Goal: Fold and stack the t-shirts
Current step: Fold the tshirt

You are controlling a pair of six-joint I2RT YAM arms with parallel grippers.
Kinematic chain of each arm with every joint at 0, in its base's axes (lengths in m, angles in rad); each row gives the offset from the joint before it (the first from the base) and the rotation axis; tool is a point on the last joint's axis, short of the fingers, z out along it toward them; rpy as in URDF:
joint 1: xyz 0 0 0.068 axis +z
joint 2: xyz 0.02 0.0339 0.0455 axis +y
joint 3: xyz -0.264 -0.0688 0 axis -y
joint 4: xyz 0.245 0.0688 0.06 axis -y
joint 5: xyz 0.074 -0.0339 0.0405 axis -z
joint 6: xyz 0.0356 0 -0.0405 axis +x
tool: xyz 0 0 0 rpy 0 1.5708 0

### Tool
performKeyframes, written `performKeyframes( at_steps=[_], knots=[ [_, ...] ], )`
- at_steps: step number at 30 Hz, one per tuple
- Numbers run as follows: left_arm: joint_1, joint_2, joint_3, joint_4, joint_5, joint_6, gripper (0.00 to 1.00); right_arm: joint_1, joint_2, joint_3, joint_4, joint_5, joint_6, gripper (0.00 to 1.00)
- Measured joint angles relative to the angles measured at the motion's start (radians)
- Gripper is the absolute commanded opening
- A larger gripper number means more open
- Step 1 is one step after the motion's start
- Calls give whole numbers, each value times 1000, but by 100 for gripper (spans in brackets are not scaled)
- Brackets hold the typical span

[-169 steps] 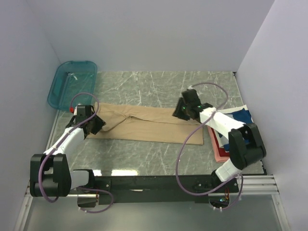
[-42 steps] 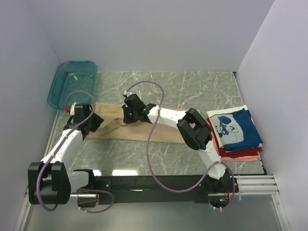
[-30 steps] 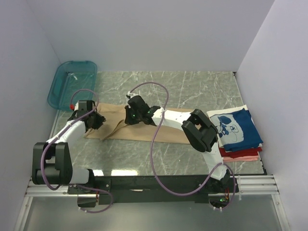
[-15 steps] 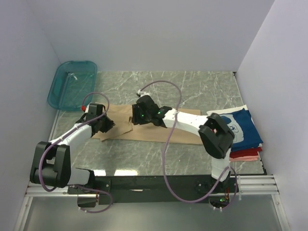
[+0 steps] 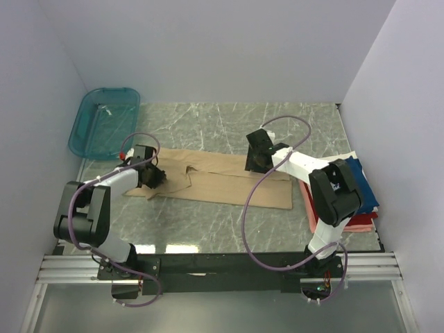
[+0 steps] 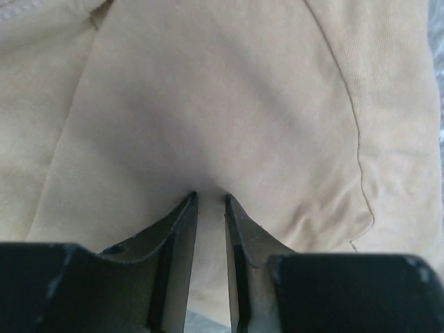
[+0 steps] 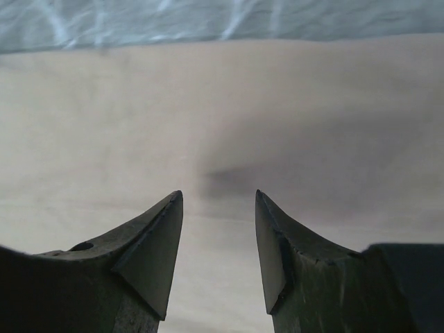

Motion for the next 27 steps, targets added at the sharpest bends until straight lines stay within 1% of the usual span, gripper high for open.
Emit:
performKeyframes(
  at_steps=[5,9,12,16,20,22,24,27],
  knots=[
    [-1,67,74,-27,-28,-24,29,-37,11,1,-38,38,0,54],
    [-3,138,166,-72,-61,-26,30,-50,78,21,-71,56,2,53],
    [-4,195,241,-106,-89,-24,30,-51,80,30,-79,46,3,52],
    [-4,261,331,-148,-118,-18,30,-54,69,12,-70,16,8,49],
    [-6,354,460,-199,-153,9,29,-46,4,-76,-13,-37,37,49],
    [-6,401,528,-222,-165,24,29,-16,-53,-150,17,-64,69,48],
    [-6,455,613,-249,-176,47,28,43,-121,-234,56,-96,114,48],
    [-6,543,744,-283,-175,85,29,182,-205,-339,111,-144,216,48]
  ],
)
